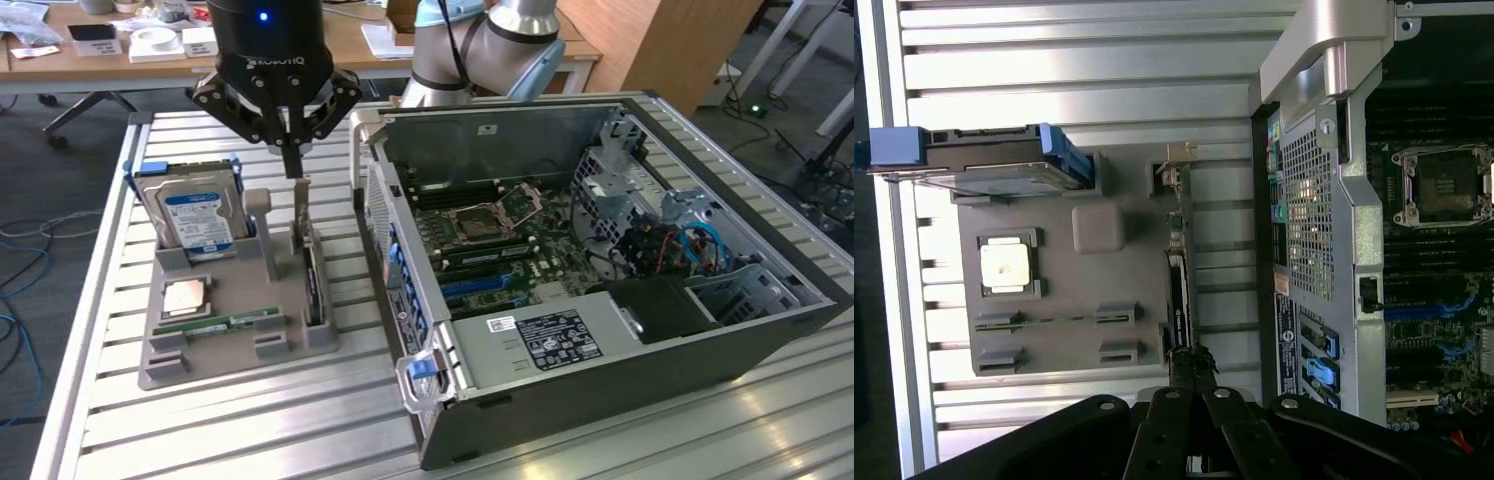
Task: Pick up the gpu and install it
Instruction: 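Pick up the gpu and move the gpu toward the slot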
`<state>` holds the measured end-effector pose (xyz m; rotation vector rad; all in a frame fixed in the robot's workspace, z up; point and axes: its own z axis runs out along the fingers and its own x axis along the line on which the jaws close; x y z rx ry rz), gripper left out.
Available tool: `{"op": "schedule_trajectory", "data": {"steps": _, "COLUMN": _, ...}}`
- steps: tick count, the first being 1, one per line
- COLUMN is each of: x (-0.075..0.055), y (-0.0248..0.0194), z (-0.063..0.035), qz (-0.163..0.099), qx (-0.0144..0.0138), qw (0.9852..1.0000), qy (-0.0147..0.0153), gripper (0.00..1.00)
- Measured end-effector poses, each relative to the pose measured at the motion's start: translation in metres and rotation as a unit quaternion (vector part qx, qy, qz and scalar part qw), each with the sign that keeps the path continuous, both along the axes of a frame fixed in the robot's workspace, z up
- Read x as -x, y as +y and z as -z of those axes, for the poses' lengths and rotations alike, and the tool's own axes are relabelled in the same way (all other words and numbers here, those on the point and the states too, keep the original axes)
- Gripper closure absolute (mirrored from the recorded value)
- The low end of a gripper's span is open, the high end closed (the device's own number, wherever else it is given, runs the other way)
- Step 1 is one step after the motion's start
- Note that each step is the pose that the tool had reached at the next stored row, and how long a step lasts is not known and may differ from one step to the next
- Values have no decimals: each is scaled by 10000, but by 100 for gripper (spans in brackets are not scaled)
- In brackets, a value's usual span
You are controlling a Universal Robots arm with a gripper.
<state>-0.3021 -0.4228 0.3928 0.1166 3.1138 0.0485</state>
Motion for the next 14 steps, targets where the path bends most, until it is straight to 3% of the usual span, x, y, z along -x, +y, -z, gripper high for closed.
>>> {"op": "schedule_trajectory", "data": {"steps": 2, "x": 0, "y": 0, "z": 0, "qz": 0, "qx": 0, "qw": 10000, "qy": 0, "gripper": 89}}
{"op": "schedule_trajectory", "data": {"steps": 4, "x": 0, "y": 0, "z": 0, "qz": 0, "qx": 0, "qw": 10000, "qy": 0, "gripper": 77}}
{"op": "schedule_trajectory", "data": {"steps": 5, "x": 0, "y": 0, "z": 0, "qz": 0, "qx": 0, "qw": 10000, "qy": 0, "gripper": 77}}
{"op": "schedule_trajectory", "data": {"steps": 8, "x": 0, "y": 0, "z": 0, "qz": 0, "qx": 0, "qw": 10000, "qy": 0, "gripper": 59}}
{"op": "schedule_trajectory", "data": {"steps": 11, "x": 0, "y": 0, "z": 0, "qz": 0, "qx": 0, "qw": 10000, "qy": 0, "gripper": 53}}
{"op": "schedule_trajectory", "data": {"steps": 12, "x": 0, "y": 0, "z": 0, "qz": 0, "qx": 0, "qw": 10000, "qy": 0, "gripper": 47}}
{"op": "schedule_trajectory", "data": {"steps": 14, "x": 0, "y": 0, "z": 0, "qz": 0, "qx": 0, "qw": 10000, "qy": 0, "gripper": 47}}
